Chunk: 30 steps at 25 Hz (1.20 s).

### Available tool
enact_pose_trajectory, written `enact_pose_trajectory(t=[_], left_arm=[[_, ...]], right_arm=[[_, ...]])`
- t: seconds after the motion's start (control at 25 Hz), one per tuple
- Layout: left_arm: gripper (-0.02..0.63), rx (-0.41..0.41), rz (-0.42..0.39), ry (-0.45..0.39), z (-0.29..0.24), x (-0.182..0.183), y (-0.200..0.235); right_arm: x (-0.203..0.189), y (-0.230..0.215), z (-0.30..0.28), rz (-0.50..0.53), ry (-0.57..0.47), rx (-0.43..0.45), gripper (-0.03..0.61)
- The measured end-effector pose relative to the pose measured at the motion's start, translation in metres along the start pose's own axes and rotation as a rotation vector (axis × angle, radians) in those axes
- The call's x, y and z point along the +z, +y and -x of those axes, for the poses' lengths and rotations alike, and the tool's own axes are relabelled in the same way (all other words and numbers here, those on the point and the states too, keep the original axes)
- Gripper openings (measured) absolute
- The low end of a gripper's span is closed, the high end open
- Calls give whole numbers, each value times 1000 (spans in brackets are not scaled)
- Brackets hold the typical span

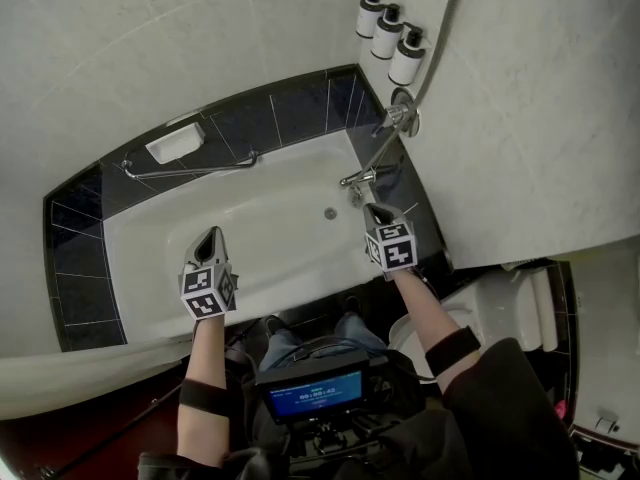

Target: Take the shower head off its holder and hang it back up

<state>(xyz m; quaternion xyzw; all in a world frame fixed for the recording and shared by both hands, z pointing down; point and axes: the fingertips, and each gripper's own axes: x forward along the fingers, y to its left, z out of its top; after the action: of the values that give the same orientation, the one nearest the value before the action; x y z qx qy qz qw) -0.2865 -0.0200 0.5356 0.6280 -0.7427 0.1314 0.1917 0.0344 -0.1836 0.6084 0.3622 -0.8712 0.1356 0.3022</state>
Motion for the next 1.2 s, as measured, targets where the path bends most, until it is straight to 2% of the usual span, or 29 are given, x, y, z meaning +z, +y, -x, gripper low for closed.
enact_pose_trajectory(t=[0.28, 0.88, 1.04, 1.2], left_arm=[[2, 0, 22, -6, 4, 0, -4], [3, -34, -28, 27, -12, -15, -23], [48, -99, -54, 73, -32, -28, -46], [137, -199, -84, 137, -62, -45, -86]], right_arm=[[-14, -12, 2, -8, 16, -14, 21], [-37, -21, 1, -30, 56, -33, 23], [-42, -27, 2, -63, 66, -48, 21], [-65, -40, -10, -81, 97, -70, 21]])
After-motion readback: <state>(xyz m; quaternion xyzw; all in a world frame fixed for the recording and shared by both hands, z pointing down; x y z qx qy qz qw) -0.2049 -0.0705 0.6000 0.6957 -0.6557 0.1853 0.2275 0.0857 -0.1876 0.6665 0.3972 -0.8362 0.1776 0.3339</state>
